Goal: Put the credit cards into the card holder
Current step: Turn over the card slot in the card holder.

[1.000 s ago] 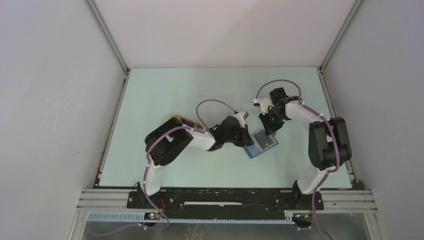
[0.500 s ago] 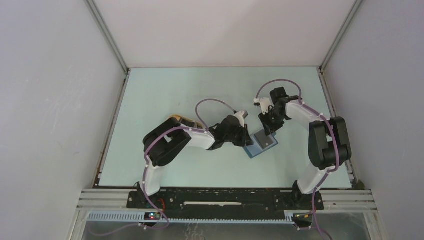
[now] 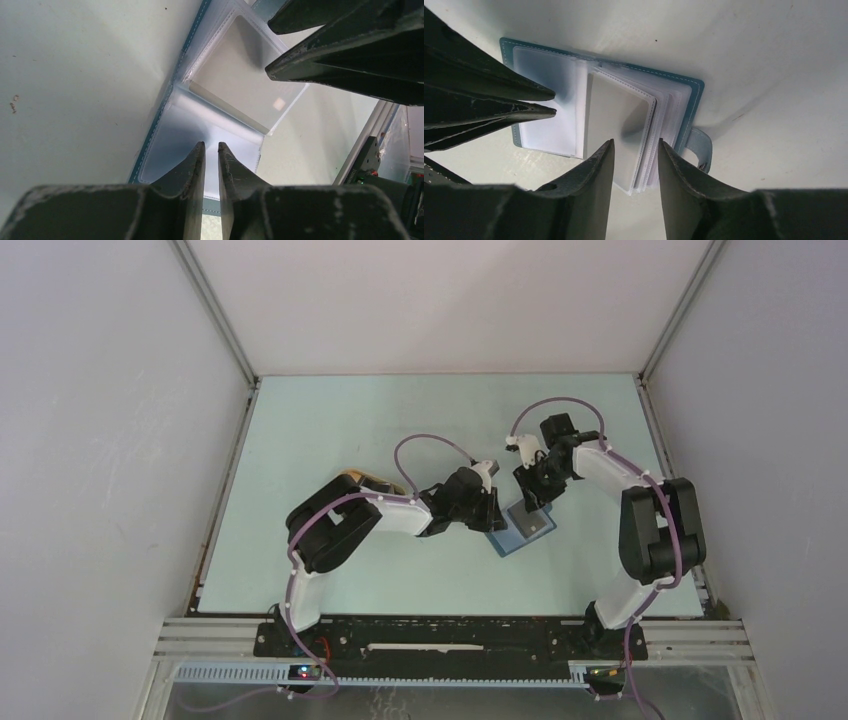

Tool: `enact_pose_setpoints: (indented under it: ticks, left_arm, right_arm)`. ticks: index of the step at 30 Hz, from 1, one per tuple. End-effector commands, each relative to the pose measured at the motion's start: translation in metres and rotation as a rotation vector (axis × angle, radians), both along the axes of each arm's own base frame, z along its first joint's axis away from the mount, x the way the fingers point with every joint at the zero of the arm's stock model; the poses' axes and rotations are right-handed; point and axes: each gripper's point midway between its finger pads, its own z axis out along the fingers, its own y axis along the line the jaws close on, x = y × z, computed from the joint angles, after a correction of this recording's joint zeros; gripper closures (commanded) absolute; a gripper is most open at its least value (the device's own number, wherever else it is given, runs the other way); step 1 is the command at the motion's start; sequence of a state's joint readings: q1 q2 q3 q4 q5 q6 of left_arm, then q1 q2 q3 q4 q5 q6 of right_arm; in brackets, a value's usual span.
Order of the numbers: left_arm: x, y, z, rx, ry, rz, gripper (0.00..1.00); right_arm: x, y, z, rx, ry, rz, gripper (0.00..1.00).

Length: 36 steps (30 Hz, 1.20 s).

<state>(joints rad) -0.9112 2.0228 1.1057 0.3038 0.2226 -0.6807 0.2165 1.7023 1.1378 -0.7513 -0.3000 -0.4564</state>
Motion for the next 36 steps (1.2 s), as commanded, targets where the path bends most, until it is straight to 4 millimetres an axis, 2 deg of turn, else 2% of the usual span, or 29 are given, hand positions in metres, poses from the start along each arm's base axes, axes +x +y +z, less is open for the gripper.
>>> enact_pose_setpoints:
  ticks: [1, 13, 18, 21, 24, 25, 26, 32, 34, 35, 36]
  left_arm:
    - [0.008, -0.009, 0.034, -0.046, -0.062, -0.02, 0.79]
    - [0.01, -0.002, 0.06, -0.063, -0.126, -0.009, 0.75]
    - [0.012, 0.011, 0.074, -0.056, -0.187, 0.013, 0.71]
    - [0.012, 0.026, 0.087, -0.047, -0.258, 0.033, 0.7]
    - [0.015, 0.052, 0.105, -0.011, -0.357, 0.08, 0.69]
    - [0.019, 0.065, 0.118, 0.011, -0.415, 0.109, 0.69]
    - [0.021, 0.08, 0.122, 0.056, -0.445, 0.14, 0.68]
    - [0.034, 0.161, 0.159, 0.317, -0.617, 0.315, 0.64]
    - [0.037, 0.186, 0.171, 0.389, -0.663, 0.374, 0.59]
    - [0.038, 0.198, 0.177, 0.416, -0.686, 0.405, 0.56]
    - [0.039, 0.209, 0.182, 0.439, -0.706, 0.433, 0.52]
  right_arm:
    - [0.003, 0.007, 0.023, 0.027, -0.077, 0.031, 0.52]
    - [0.007, 0.007, 0.036, 0.021, -0.144, 0.04, 0.46]
    - [0.005, 0.011, 0.047, 0.046, -0.177, 0.072, 0.46]
    - [0.002, 0.014, 0.058, 0.072, -0.206, 0.105, 0.46]
    - [-0.002, 0.02, 0.078, 0.121, -0.263, 0.144, 0.46]
    - [-0.004, 0.023, 0.086, 0.144, -0.285, 0.159, 0.46]
    - [-0.006, 0.027, 0.096, 0.168, -0.312, 0.175, 0.46]
    - [-0.016, 0.044, 0.166, 0.296, -0.543, 0.25, 0.44]
    - [-0.018, 0.049, 0.187, 0.332, -0.619, 0.263, 0.37]
    - [-0.02, 0.051, 0.196, 0.355, -0.647, 0.27, 0.29]
    - [-0.023, 0.055, 0.203, 0.388, -0.66, 0.287, 0.17]
